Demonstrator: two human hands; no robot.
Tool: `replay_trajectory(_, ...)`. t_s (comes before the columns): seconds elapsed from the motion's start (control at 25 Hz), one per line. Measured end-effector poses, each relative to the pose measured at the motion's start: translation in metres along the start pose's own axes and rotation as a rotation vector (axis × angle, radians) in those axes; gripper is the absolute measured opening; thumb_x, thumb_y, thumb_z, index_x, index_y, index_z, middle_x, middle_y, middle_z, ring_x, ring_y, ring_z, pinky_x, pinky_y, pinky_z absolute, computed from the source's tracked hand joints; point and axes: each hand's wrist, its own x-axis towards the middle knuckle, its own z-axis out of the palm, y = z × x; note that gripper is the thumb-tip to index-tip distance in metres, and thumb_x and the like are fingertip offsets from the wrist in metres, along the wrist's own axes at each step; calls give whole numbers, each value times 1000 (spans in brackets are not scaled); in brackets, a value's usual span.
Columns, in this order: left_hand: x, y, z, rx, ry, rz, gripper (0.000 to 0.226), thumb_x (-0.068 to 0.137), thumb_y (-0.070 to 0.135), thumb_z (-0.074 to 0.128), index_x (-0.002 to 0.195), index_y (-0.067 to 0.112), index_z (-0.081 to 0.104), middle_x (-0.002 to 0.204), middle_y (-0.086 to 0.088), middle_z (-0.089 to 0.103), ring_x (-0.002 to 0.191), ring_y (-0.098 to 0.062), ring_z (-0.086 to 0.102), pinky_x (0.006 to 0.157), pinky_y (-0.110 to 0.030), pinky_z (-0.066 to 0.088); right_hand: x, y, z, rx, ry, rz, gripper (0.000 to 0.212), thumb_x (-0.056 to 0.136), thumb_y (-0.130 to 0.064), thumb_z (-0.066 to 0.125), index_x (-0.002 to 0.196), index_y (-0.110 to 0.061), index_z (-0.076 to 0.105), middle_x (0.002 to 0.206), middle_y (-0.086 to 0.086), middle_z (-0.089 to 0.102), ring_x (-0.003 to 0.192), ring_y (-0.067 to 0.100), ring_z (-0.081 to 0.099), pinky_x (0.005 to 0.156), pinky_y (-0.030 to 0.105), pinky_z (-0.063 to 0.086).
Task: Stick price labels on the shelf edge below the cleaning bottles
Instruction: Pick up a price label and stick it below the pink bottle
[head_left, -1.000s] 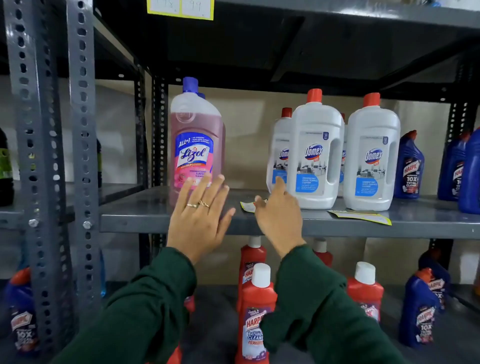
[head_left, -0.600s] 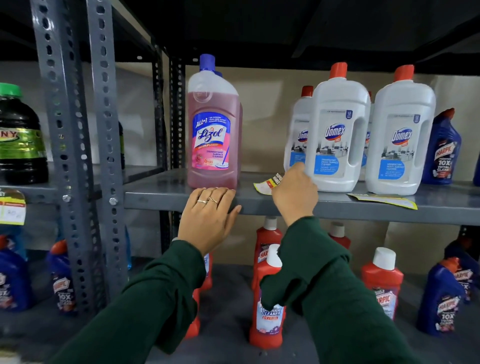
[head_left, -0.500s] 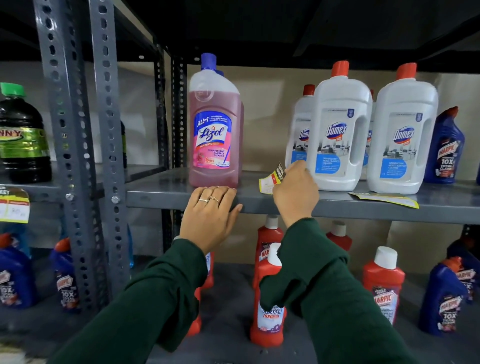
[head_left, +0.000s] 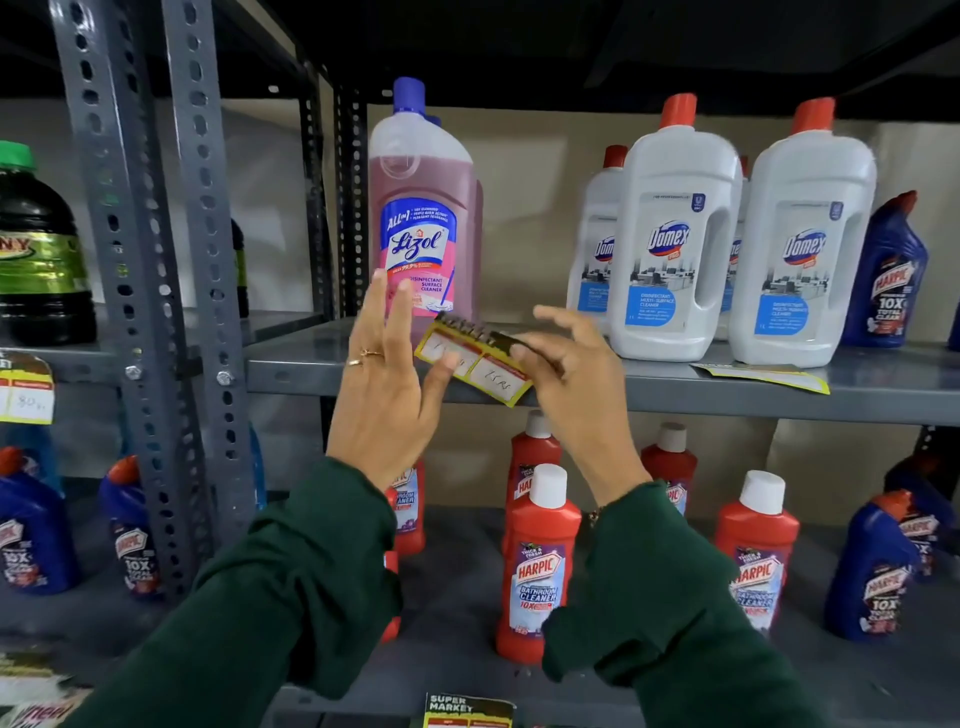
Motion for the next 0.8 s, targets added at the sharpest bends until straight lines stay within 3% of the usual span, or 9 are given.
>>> replay_trajectory(0.12, -1, -4, -9, 255, -35, 106, 29, 92, 28, 42, 112, 8, 45, 139, -25, 39, 133, -39, 28, 110, -52, 24, -6, -13, 8, -128, -140, -143, 13, 82, -7, 63, 93, -8, 70, 89, 15, 64, 81, 22, 59, 73, 19, 44)
replay_trajectory(0.24, -8, -9, -11, 364, -107, 103, 12, 86, 17, 60, 90, 6, 61, 124, -15, 59, 127, -39, 39, 107, -59, 21, -11, -19, 14, -200, -222, -175, 14, 83, -10, 62, 95, -6, 69, 84, 18, 66, 78, 29, 61, 72, 37, 50)
replay_trajectory(0.4, -19, -19, -15, 235, -130, 32, 10, 82, 10, 66, 91, 4, 64, 105, -9, 71, 125, -34, 43, 108, -59, 16, -17, -18, 20, -255, -233, -156, 20, 83, -15, 63, 102, -7, 64, 95, 15, 70, 87, 28, 63, 80, 41, 52)
replay_trajectory(0.6, -19, -27, -21, 248, -194, 105, 10, 84, 11, 62, 91, 4, 64, 95, -13, 74, 124, -35, 45, 105, -57, 24, -26, -22, 34, -376, -207, -241, 4, 80, -7, 64, 79, -4, 67, 76, 17, 69, 75, 31, 61, 93, 46, 47)
replay_trajectory(0.8, -16, -31, -25, 221, -235, 144, 12, 83, 15, 62, 79, 4, 66, 108, -13, 70, 118, -35, 52, 103, -54, 31, -30, -26, 41, -295, -96, -222, 3, 75, -3, 69, 73, -4, 67, 75, 14, 60, 68, 26, 59, 78, 44, 54)
